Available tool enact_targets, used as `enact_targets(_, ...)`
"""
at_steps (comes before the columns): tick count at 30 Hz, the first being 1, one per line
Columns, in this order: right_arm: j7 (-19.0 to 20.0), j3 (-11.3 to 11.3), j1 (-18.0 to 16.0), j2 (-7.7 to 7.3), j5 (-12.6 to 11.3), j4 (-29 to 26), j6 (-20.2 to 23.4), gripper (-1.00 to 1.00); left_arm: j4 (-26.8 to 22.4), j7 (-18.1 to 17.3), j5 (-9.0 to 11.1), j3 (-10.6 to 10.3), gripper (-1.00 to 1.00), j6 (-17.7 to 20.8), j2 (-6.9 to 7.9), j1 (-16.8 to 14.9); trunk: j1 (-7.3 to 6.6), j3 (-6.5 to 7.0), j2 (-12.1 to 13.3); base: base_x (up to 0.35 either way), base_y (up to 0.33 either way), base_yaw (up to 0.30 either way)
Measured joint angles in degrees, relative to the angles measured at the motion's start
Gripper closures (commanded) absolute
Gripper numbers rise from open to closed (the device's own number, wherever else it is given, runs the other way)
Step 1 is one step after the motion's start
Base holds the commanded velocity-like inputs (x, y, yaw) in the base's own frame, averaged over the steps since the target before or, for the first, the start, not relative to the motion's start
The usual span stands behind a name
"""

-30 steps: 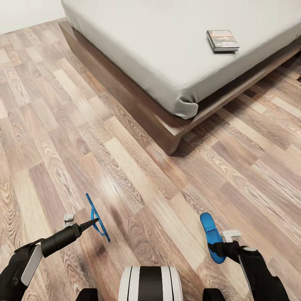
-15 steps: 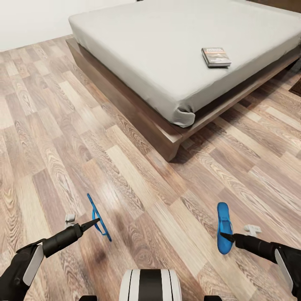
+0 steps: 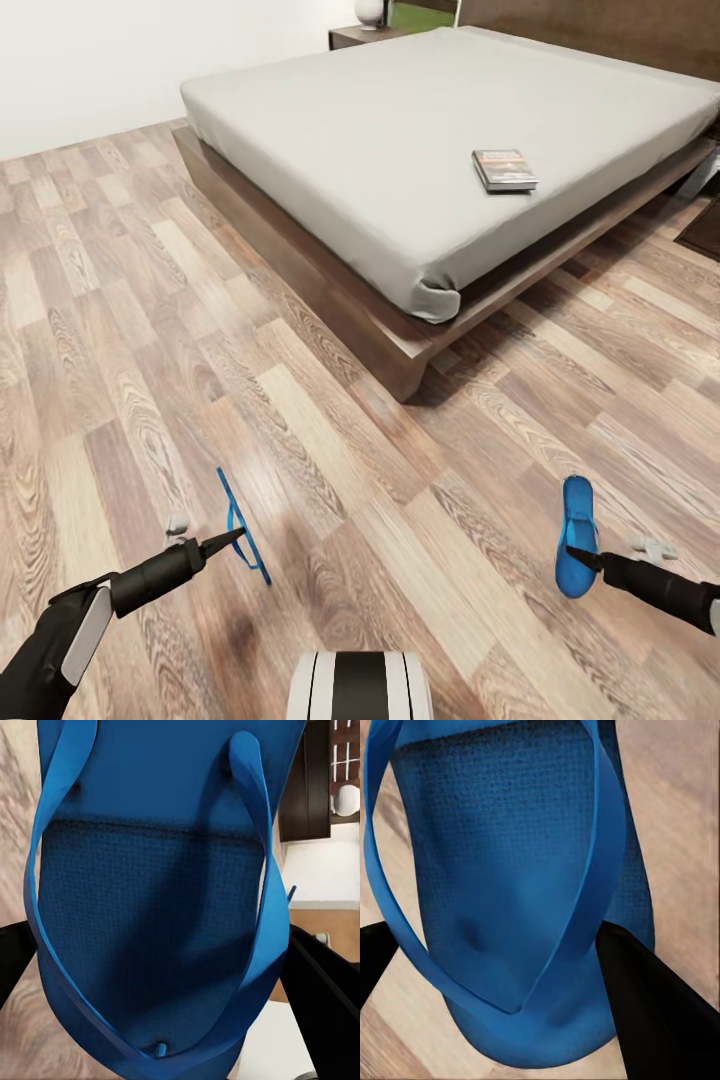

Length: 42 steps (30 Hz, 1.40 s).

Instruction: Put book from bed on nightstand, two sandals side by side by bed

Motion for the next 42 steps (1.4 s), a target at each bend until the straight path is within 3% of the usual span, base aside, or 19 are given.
enact_targets(15, 0.0, -1.3, 0.0, -0.38, -0.1, -0.1, 0.0, 1.0, 0.1, 0.3, 0.0, 0.0, 1.0, -0.2, 0.0, 0.0, -0.39, 3.32, 0.2, 0.0, 0.0, 0.0)
enact_targets(20, 0.0, -1.2, 0.0, -0.27, 0.0, 0.1, -0.1, 1.0, 3.0, 4.3, -0.2, -0.5, 1.0, -1.4, -0.03, 0.0, -0.51, 4.43, 0.3, 0.0, 0.0, 0.0)
enact_targets(27, 0.0, -1.0, 0.1, 0.14, -0.1, 3.3, -0.1, 1.0, 11.4, 11.4, -0.2, -4.9, 1.0, -9.6, -0.05, 0.0, -0.69, 5.98, 0.4, 0.0, 0.0, 0.0)
enact_targets(30, 0.0, -0.9, 0.1, 0.11, 0.2, 9.0, -0.2, 1.0, 16.9, 12.2, -0.4, -6.6, 1.0, -13.8, -0.01, 0.1, -0.76, 6.64, 0.4, 0.0, 0.0, 0.0)
enact_targets(33, 0.5, -0.9, 0.2, -0.24, 0.2, 15.9, -0.3, 1.0, 23.5, 12.4, -0.4, -7.3, 1.0, -20.6, 0.07, 0.2, -0.84, 7.3, 0.4, 0.0, 0.0, 0.0)
enact_targets(35, 3.0, -0.9, 0.4, -0.35, 0.2, 21.2, -0.5, 1.0, 25.7, 12.3, -0.3, -7.5, 1.0, -23.9, 0.09, 0.2, -0.9, 7.75, 0.5, 0.0, 0.0, 0.0)
enact_targets(37, 9.7, -0.9, 0.4, -0.41, 0.2, 27.8, -0.6, 1.0, 26.8, 12.3, -0.2, -7.9, 1.0, -25.5, 0.04, 0.2, -0.95, 8.2, 0.5, 0.0, 0.0, 0.0)
enact_targets(40, 16.4, -0.9, 0.4, -0.34, 0.4, 32.2, -1.3, 1.0, 27.2, 12.3, -0.2, -9.2, 1.0, -26.1, 0.05, 0.2, -1.03, 8.86, 0.5, 0.0, 0.0, 0.0)
enact_targets(42, 18.9, -0.9, 0.4, -0.11, 0.5, 34.0, -4.3, 1.0, 27.3, 12.3, -0.1, -9.8, 1.0, -26.3, 0.08, 0.2, -1.08, 9.31, 0.6, 0.0, 0.0, 0.0)
